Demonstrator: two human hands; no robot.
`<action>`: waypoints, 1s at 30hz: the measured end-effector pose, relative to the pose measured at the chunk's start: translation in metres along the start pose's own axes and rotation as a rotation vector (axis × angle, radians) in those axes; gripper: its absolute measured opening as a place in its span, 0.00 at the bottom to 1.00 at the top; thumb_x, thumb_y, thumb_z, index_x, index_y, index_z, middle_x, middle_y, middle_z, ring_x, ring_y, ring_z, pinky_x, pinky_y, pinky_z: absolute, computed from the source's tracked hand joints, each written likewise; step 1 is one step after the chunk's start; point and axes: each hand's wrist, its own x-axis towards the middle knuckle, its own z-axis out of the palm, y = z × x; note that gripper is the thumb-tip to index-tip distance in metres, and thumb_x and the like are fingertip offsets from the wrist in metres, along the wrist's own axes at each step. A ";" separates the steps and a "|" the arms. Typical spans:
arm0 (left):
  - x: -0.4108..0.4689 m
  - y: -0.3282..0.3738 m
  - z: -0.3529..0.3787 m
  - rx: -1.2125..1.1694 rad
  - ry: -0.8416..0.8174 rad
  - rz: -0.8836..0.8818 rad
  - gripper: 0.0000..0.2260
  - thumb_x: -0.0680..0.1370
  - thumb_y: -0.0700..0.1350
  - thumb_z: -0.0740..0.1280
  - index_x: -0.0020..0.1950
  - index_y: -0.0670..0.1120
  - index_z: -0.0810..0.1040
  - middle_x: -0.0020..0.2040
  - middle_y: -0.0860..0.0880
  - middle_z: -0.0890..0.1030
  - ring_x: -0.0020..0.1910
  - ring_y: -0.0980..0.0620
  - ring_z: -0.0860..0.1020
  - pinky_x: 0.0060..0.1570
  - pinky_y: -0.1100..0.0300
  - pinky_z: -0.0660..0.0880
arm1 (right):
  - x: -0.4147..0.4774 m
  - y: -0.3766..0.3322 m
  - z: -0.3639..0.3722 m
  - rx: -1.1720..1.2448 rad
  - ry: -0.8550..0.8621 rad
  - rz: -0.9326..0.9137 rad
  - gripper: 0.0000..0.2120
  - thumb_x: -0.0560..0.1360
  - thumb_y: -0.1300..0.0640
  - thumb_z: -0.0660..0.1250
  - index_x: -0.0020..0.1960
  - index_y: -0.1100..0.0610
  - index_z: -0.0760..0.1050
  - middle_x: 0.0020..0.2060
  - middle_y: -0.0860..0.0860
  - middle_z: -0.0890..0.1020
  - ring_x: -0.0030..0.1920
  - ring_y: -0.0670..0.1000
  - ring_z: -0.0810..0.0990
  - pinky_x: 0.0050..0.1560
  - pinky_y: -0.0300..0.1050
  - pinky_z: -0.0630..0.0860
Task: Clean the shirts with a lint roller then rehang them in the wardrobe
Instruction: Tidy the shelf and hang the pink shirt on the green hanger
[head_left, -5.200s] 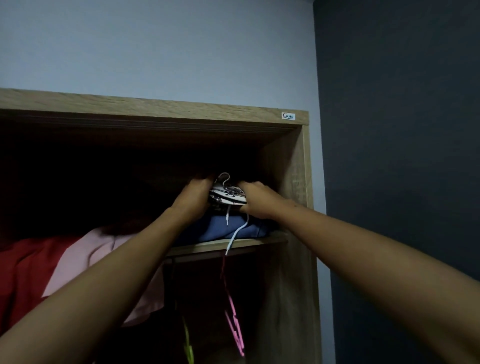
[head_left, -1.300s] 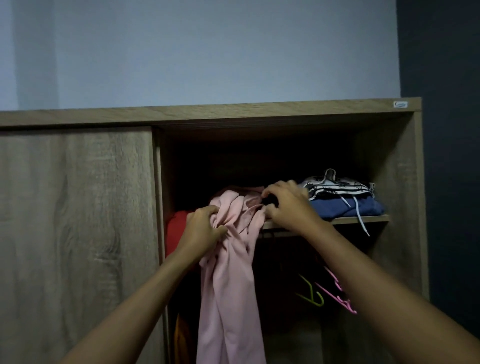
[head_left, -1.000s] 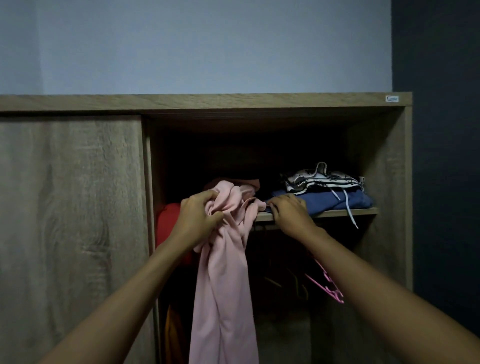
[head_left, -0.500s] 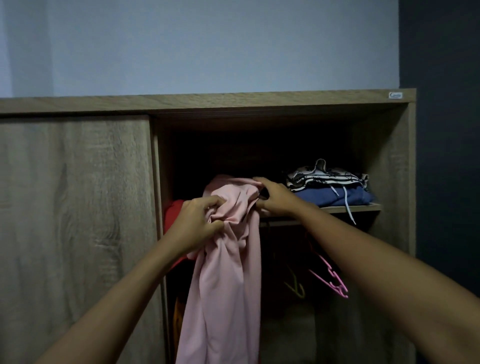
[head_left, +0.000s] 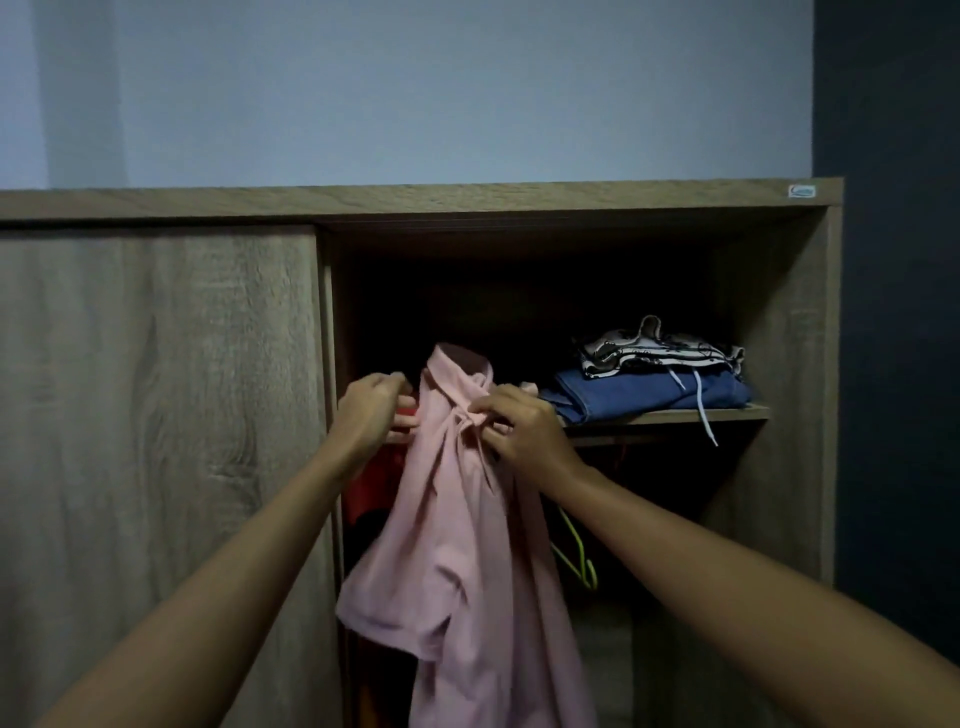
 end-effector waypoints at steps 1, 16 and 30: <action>0.004 0.001 0.003 -0.013 -0.034 -0.073 0.13 0.78 0.55 0.64 0.45 0.46 0.77 0.48 0.40 0.84 0.40 0.42 0.83 0.46 0.45 0.83 | -0.002 -0.006 0.002 0.002 0.004 -0.019 0.11 0.67 0.68 0.71 0.49 0.60 0.83 0.45 0.54 0.83 0.47 0.52 0.82 0.51 0.44 0.76; 0.008 0.026 0.017 0.268 0.104 0.275 0.09 0.77 0.44 0.63 0.39 0.46 0.81 0.34 0.48 0.80 0.33 0.52 0.75 0.34 0.57 0.70 | -0.008 -0.035 -0.018 0.380 0.030 0.311 0.18 0.70 0.68 0.67 0.57 0.55 0.70 0.47 0.51 0.80 0.47 0.45 0.80 0.47 0.43 0.77; -0.059 0.031 -0.008 0.351 0.038 0.382 0.17 0.68 0.57 0.62 0.43 0.47 0.83 0.39 0.47 0.84 0.41 0.49 0.82 0.46 0.44 0.80 | 0.003 -0.033 -0.049 0.372 0.322 0.530 0.17 0.64 0.70 0.59 0.46 0.57 0.79 0.39 0.48 0.82 0.42 0.44 0.79 0.44 0.40 0.74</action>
